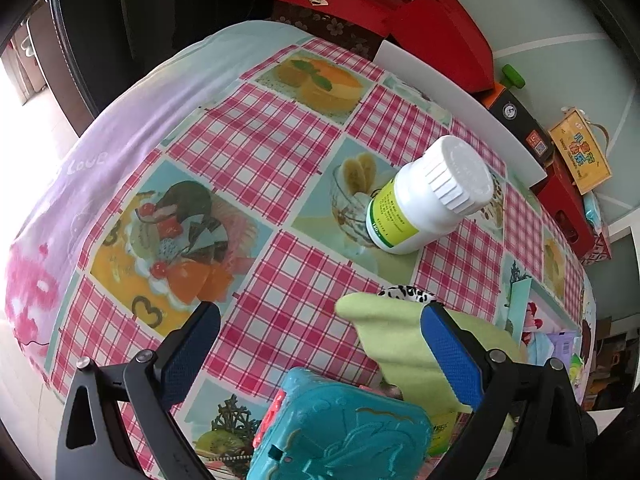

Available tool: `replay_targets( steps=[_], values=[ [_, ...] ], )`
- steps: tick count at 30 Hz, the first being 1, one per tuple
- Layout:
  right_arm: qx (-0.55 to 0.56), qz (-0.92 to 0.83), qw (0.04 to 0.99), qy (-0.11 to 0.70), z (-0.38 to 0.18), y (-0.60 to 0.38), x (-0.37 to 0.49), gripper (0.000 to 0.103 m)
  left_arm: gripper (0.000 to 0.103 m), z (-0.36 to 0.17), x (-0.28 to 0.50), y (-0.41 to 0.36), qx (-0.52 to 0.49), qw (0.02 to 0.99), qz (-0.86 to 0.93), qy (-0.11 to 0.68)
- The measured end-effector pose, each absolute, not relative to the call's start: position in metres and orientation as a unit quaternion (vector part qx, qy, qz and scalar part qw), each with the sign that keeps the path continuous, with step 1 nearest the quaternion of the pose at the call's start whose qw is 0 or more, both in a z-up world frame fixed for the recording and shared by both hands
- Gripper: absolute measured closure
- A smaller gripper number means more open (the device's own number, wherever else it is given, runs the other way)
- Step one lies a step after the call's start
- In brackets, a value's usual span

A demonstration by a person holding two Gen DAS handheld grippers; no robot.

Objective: Organize soft objects
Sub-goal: 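Close the right tool on the lime-green cloth, then lift the green cloth with the right tool while the left tool grasps the leopard scrunchie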

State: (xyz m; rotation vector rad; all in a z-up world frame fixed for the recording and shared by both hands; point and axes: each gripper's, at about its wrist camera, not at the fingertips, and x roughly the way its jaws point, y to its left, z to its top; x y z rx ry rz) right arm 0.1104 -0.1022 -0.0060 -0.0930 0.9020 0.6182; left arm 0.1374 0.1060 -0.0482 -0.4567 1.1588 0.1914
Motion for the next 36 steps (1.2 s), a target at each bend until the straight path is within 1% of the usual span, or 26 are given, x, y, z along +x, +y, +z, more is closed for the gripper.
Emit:
replay_targets(
  steps=[9, 17, 23, 25, 26, 27, 32, 34, 35, 36],
  values=[
    [-0.032, 0.256, 0.881, 0.397, 0.017, -0.132, 0.112, 0.098, 0.003, -0.042, 0.145, 0.085, -0.186, 0.817, 0.062, 0.542],
    [-0.001, 0.222, 0.899, 0.379, 0.029, -0.169, 0.113, 0.098, 0.004, -0.045, 0.158, 0.054, -0.124, 0.819, 0.052, 0.559],
    [0.018, 0.206, 0.905, 0.372, 0.035, -0.191, 0.114, 0.098, 0.005, -0.057, 0.169, 0.032, -0.079, 0.805, 0.045, 0.586],
    [0.024, 0.203, 0.907, 0.368, 0.037, -0.197, 0.114, 0.098, 0.010, -0.062, 0.171, 0.024, -0.059, 0.800, 0.043, 0.596],
    [0.026, 0.203, 0.908, 0.367, 0.038, -0.198, 0.114, 0.098, 0.016, -0.063, 0.172, 0.020, -0.054, 0.797, 0.040, 0.601],
    [0.029, 0.203, 0.908, 0.365, 0.039, -0.200, 0.113, 0.098, 0.021, -0.064, 0.172, 0.016, -0.050, 0.795, 0.036, 0.603],
    [0.035, 0.203, 0.909, 0.361, 0.042, -0.205, 0.112, 0.098, 0.022, -0.069, 0.172, -0.001, -0.018, 0.790, 0.033, 0.612],
    [0.039, 0.204, 0.910, 0.359, 0.043, -0.206, 0.112, 0.098, 0.025, -0.073, 0.175, -0.005, -0.010, 0.786, 0.031, 0.618],
    [0.040, 0.204, 0.910, 0.359, 0.043, -0.207, 0.112, 0.098, 0.029, -0.076, 0.176, -0.007, -0.008, 0.783, 0.030, 0.621],
    [0.042, 0.203, 0.910, 0.359, 0.043, -0.208, 0.112, 0.098, 0.030, -0.078, 0.176, -0.008, -0.008, 0.782, 0.028, 0.623]
  ],
)
